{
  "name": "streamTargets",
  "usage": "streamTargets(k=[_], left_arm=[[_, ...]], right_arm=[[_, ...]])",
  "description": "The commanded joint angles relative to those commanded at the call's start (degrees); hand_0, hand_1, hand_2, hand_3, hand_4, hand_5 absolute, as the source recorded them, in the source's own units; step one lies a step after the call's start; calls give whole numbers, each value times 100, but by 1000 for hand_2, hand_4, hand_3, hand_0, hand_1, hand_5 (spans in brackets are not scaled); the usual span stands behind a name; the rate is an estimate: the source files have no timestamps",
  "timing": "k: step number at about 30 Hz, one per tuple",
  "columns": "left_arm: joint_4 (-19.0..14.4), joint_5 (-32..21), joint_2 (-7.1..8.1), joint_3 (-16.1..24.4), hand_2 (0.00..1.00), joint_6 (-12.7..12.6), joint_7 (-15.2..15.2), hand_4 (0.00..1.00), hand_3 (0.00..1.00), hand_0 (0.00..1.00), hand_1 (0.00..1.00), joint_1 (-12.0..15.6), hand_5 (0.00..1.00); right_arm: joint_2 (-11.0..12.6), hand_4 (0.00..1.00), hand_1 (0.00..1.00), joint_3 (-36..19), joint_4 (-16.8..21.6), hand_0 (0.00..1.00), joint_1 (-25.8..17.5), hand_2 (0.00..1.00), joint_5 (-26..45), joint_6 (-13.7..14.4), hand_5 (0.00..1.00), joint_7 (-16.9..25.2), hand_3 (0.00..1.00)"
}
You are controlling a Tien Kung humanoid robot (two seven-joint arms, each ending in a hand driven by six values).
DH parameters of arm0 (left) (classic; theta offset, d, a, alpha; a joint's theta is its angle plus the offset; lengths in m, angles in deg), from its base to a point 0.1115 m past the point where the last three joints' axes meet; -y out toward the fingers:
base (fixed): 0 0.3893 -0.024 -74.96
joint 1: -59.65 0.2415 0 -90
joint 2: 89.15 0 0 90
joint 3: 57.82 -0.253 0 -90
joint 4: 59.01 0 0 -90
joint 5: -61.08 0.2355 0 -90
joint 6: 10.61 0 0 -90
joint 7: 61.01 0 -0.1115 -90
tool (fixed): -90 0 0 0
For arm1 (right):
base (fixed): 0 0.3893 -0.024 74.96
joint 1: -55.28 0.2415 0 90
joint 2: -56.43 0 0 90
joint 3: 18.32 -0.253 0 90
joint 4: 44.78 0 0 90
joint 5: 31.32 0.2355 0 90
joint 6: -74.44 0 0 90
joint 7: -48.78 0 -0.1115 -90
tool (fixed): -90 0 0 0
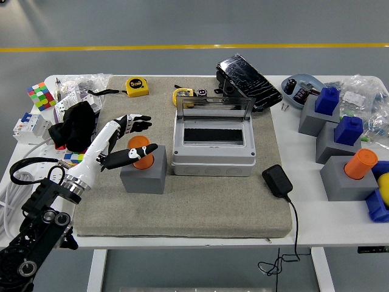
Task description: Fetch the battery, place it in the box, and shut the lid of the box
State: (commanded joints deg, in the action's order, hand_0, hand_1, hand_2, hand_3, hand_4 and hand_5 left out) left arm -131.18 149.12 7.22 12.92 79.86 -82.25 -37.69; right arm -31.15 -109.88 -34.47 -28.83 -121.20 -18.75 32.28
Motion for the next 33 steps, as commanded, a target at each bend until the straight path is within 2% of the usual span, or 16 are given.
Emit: streamTargets(k=[6, 7, 12, 13, 18, 19, 24, 25, 30, 31, 33], left_arm=[[212, -235, -13, -218, 680, -146, -240, 998, 749, 719, 731, -22, 377], [249, -307, -11, -257, 632, -174, -300, 998, 740, 613, 668, -29, 298], [400, -612, 19, -509, 632, -337, -609, 998, 740, 613, 668, -95, 298], [432, -661, 20, -565, 578, -362, -652, 998, 722, 567, 610, -111, 206], [579, -897, -40, -761, 578, -479, -855, 998, 722, 567, 610, -175, 206], [602, -947, -55, -780, 499, -496, -888, 998, 674, 421, 547, -185, 89], [781, -1244, -89, -919, 499, -578, -1052, 998, 674, 421, 547, -274, 89], [810, -1294, -91, -943, 427, -585, -1071, 998, 617, 331, 445, -290, 46], [974, -1492, -152, -1059, 427, -666, -1178, 998, 617, 331, 445, -371, 46], [1002, -1513, -169, -1069, 376, -673, -1187, 998, 527, 185, 325, -385, 19], [1077, -1580, -209, -1097, 376, -696, -1221, 998, 527, 185, 325, -420, 19]], right_arm=[[-2, 970, 662, 7, 0, 641, -4, 673, 0, -3, 581, 1, 575], [-2, 970, 663, 12, 0, 641, -5, 673, 6, -3, 580, 3, 575], [0, 970, 663, 13, 0, 641, 4, 673, 7, -2, 580, 3, 575], [1, 970, 663, 18, 0, 641, 4, 673, 12, -2, 580, 4, 575], [0, 970, 663, 24, 0, 641, 8, 673, 18, -3, 580, 1, 575], [0, 969, 663, 23, 0, 641, 8, 673, 15, -3, 580, 0, 575], [0, 969, 663, 47, 0, 641, 14, 673, 37, -4, 580, 3, 575], [1, 969, 663, 53, 0, 641, 15, 673, 45, -3, 580, 5, 575], [2, 969, 663, 52, 0, 641, 6, 673, 32, -6, 580, -1, 575], [2, 969, 662, 48, 0, 641, 7, 673, 24, -6, 580, -3, 574], [3, 969, 662, 51, 0, 641, 13, 673, 29, -6, 580, -3, 574]])
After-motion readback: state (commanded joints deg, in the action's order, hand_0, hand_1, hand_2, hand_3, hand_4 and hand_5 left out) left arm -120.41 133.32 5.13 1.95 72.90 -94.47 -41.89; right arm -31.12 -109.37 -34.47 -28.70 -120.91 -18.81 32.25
